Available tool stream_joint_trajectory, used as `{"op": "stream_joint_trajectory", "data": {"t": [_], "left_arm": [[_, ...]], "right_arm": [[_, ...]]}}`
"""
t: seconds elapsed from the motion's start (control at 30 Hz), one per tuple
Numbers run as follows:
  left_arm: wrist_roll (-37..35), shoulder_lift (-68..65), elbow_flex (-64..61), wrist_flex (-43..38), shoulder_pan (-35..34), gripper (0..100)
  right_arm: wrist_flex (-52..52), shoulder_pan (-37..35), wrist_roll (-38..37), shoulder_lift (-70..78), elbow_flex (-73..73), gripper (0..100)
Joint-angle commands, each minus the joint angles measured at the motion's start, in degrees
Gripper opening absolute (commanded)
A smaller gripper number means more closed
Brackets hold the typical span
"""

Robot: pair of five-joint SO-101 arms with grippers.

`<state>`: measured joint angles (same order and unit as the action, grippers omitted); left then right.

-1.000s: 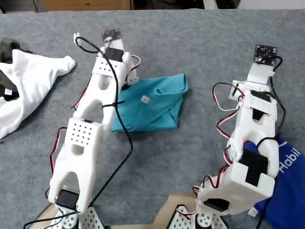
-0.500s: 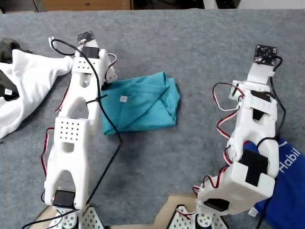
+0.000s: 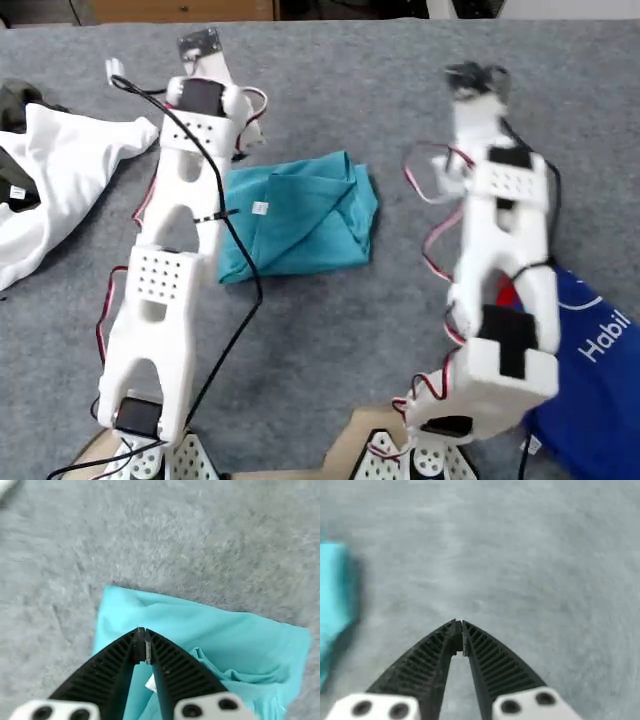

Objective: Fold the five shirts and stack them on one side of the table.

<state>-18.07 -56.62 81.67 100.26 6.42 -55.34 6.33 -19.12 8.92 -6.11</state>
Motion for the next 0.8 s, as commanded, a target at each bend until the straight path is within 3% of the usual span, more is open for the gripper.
{"op": "stream_joint_trajectory", "data": {"t": [0.0,0.17,0.27,0.5,0.67,0.77], "left_arm": [[3.34,11.38,-7.38,0.88,-4.40,2],[9.05,28.62,-35.34,0.62,-14.15,2],[15.21,38.73,-52.57,-4.13,-17.85,2],[18.02,53.41,-94.24,-35.16,-26.29,2],[17.49,52.79,-104.53,-50.99,-29.27,2],[14.68,49.98,-105.05,-55.47,-29.19,2]], "right_arm": [[-15.03,-7.08,-3.43,2.33,17.89,0.5],[-29.01,-17.54,-6.68,14.46,39.78,0.5],[-36.13,-23.96,-6.77,24.84,53.76,0.5],[-46.33,-33.63,-7.56,47.78,84.44,0.5],[-44.04,-35.82,-7.65,55.60,94.73,0.5],[-40.53,-36.44,-7.65,57.36,96.66,0.5]]}}
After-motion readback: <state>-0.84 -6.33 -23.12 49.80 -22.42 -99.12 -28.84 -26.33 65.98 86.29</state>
